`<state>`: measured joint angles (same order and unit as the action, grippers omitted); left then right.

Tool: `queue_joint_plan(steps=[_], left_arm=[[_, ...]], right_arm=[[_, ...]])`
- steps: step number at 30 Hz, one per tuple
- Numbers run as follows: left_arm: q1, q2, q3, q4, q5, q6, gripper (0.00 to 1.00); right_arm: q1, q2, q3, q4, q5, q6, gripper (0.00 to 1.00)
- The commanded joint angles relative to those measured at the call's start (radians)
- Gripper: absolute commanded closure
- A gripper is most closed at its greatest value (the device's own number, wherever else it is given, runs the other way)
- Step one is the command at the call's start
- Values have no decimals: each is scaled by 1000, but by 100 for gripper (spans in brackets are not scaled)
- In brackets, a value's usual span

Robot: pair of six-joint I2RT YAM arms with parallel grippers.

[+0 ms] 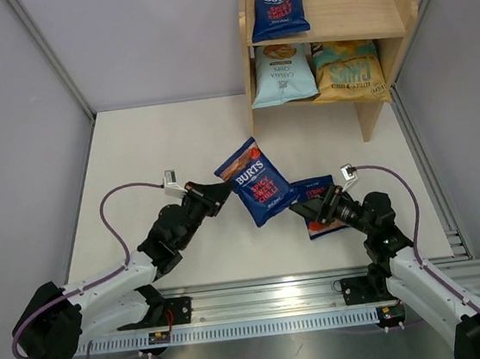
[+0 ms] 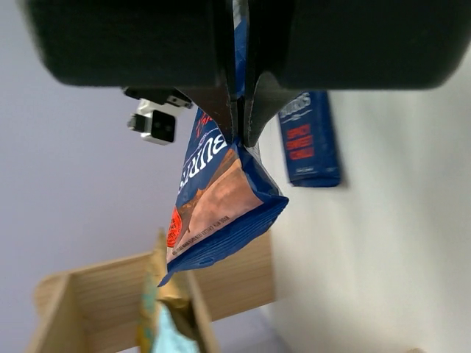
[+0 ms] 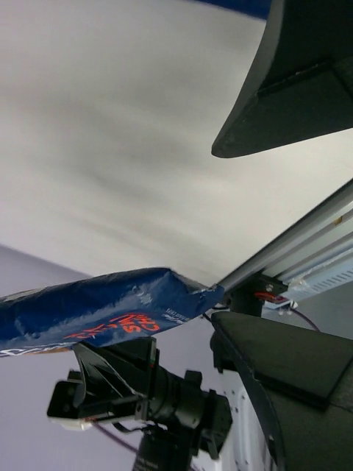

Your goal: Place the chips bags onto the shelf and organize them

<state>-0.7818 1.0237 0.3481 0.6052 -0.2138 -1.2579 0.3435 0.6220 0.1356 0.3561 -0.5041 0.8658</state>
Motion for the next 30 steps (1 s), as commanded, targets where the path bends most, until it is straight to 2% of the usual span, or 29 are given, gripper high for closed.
queue_joint_plan(steps=[1,4,11,15,20,22,23,26,28,30], left_arm=[[-5,-75,-15,113,21,-34,100],[-37,-109,-3,99,-18,-64,100],[-131,-116,58,57,-137,-133,100],[-177,-83,95,99,-157,-137,100],[-220,-50,121,142,-213,-143,100],[-226,-33,129,151,-219,-146,100],[-232,-30,132,153,-225,-146,100],[-241,-27,134,159,-246,-146,100],[-244,-31,132,156,-259,-138,100],[-246,-42,132,153,-272,-126,100]], right_arm=[[-4,-8,-24,300,-114,61,7],[0,-8,-28,429,-145,101,8],[55,-41,12,445,-123,82,11],[86,-28,42,481,-38,113,18],[107,27,87,517,-19,134,24],[117,59,85,564,-8,145,30],[120,67,87,575,-2,156,42],[120,76,87,590,7,165,51],[121,64,85,571,19,168,50],[121,47,88,531,26,168,43]])
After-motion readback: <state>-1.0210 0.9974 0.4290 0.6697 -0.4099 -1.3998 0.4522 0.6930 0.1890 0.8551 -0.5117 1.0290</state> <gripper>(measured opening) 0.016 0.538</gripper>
